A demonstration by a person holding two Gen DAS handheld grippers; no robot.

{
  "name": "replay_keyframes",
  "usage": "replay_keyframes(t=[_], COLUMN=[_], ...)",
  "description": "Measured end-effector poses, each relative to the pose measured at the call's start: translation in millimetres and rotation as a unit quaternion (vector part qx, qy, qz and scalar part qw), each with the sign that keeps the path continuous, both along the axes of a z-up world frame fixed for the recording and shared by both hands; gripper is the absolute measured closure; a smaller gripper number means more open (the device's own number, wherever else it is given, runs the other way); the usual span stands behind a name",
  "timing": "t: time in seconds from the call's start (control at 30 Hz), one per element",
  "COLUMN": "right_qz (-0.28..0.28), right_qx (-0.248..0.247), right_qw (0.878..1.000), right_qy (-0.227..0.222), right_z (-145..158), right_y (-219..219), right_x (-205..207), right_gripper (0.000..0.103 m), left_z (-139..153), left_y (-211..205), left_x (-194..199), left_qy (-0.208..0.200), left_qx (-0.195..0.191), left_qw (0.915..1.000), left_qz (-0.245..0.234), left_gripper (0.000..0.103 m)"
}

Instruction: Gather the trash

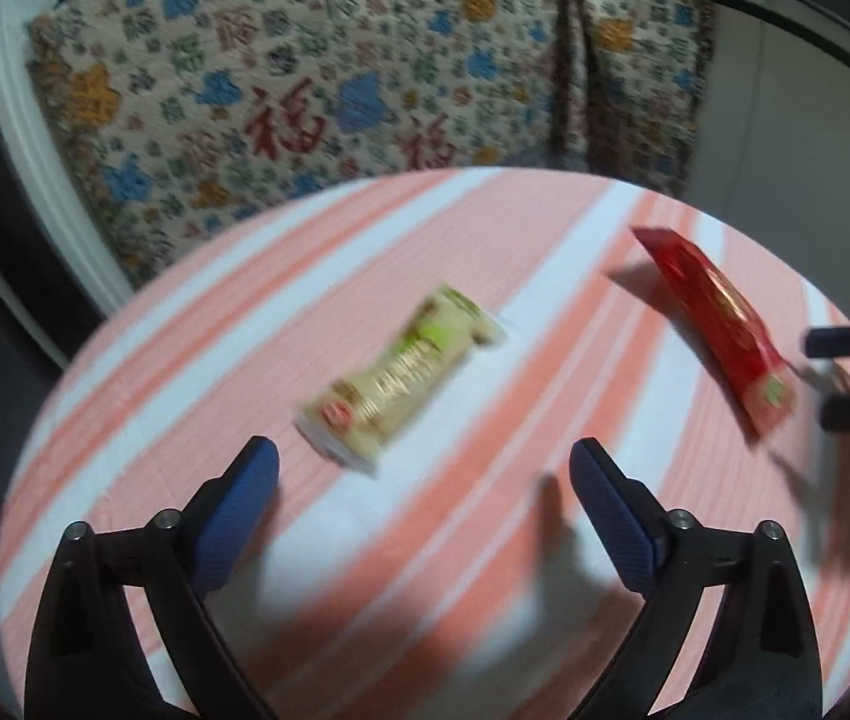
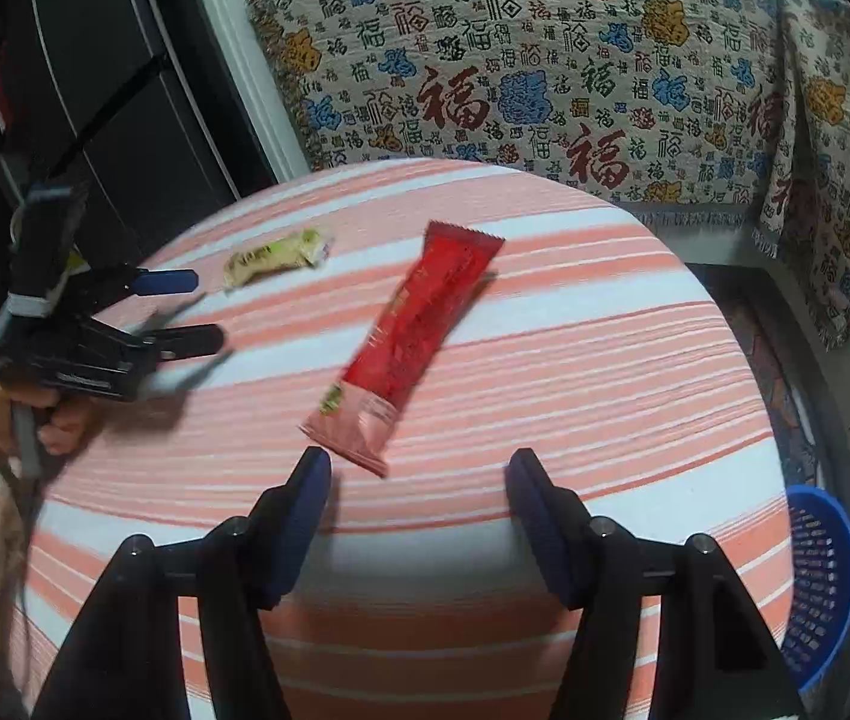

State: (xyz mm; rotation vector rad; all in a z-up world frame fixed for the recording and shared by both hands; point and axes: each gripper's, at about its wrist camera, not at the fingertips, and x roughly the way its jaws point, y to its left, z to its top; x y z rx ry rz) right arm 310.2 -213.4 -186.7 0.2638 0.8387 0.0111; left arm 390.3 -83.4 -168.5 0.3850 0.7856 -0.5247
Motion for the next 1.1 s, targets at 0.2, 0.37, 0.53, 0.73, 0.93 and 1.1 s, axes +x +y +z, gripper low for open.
replay_keyframes(t=[0.2,0.37,0.53,0.73,0.93,1.1], right_qz=[0.017,0.014,0.037,0.015,-0.017,-0.043], right_qx=[-0.055,-0.080,-0.083,-0.047,-0.034,-0.038], right_qw=[0.998,0.995,0.994,0.997,0.997,0.996], right_qy=[0.028,0.053,0.058,0.052,0.061,0.063], right_z=[6.0,-2.6,-2.2,3.2,8.1,9.5], right_y=[39.4,27.8,-0.1,-12.7,-13.3,-22.6], right_x=[38.5,32.9,11.2,7.8,21.1,27.2], right_gripper=[0.040,0.065,0.064,0.036,0.036,0.092], left_z=[-10.6,-9.8,-7.1,4.1,-8.8,-12.4], left_y=[-14.5,-12.2,-8.2,-6.0,-22.3,-28.3], left_x=[25.6,-2.5,-41.1,-3.1,37.8,38.0], left_qy=[0.022,0.064,0.079,0.046,0.045,0.060], left_qx=[0.015,-0.017,-0.022,-0.049,-0.021,-0.029], left_qw=[0.9996,0.9966,0.9944,0.9956,0.9933,0.9932], left_qz=[-0.005,-0.049,-0.067,0.065,0.104,0.096], left_gripper=[0.005,0.030,0.020,0.006,0.006,0.066])
